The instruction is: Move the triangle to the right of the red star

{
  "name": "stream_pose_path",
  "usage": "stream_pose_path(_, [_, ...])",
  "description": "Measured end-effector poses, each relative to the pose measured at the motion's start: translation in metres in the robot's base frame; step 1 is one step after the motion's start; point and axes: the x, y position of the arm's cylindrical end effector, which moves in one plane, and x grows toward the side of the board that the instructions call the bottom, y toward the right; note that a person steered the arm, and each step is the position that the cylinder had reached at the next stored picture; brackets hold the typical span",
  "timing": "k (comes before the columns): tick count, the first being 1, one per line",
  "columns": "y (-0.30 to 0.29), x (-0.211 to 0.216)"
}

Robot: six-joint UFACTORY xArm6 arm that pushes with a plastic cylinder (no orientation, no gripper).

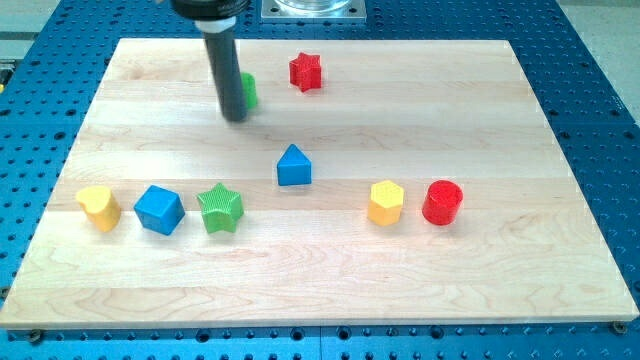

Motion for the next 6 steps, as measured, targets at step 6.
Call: stream_pose_path(6, [0.161, 0.091])
